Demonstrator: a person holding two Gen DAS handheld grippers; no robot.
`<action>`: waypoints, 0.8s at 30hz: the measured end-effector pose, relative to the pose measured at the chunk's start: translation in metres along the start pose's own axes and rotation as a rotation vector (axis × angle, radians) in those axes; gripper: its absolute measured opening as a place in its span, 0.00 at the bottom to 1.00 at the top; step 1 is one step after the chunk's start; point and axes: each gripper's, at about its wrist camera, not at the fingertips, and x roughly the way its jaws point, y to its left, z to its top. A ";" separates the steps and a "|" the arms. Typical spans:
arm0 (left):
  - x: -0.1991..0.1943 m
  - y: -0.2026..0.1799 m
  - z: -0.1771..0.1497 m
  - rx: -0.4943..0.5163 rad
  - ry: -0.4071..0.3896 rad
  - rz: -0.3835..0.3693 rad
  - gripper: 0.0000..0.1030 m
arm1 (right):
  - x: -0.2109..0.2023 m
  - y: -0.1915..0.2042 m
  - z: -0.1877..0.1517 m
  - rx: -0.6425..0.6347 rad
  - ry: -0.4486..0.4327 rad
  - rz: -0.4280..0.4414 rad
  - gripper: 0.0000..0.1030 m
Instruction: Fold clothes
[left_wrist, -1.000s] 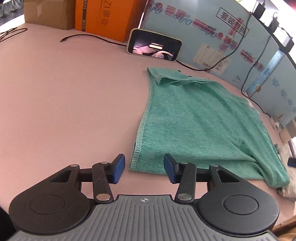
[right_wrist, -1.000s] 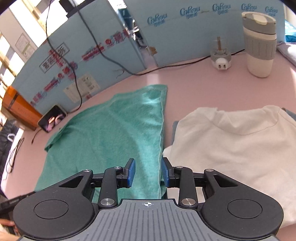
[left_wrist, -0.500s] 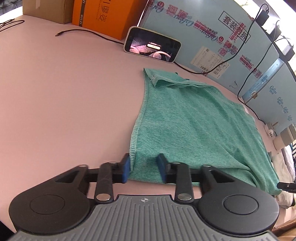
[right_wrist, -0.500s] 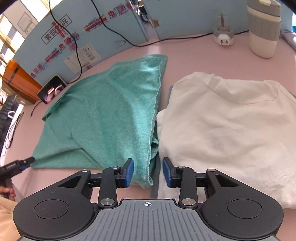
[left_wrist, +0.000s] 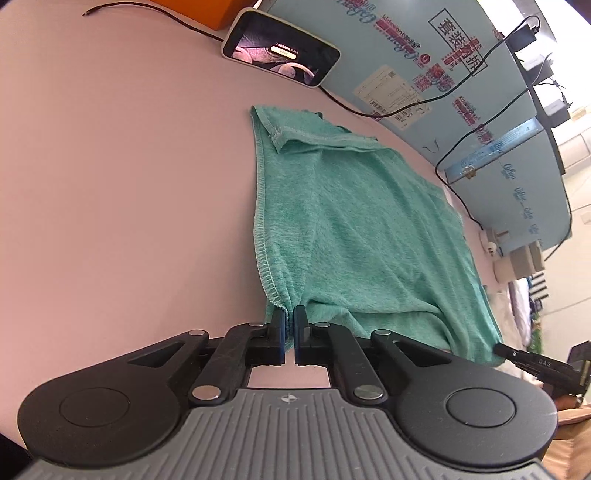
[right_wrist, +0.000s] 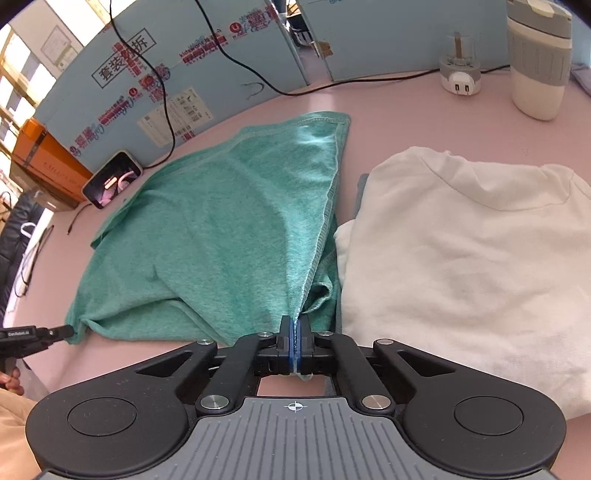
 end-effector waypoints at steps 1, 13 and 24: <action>-0.005 0.003 0.006 0.009 0.023 0.002 0.03 | -0.005 -0.004 0.001 0.029 -0.016 0.021 0.02; -0.013 0.006 0.021 0.229 0.178 0.200 0.02 | -0.054 -0.040 -0.008 0.193 0.028 0.092 0.01; -0.002 -0.002 0.000 0.195 0.074 0.120 0.36 | -0.059 -0.045 -0.015 0.207 -0.049 -0.179 0.12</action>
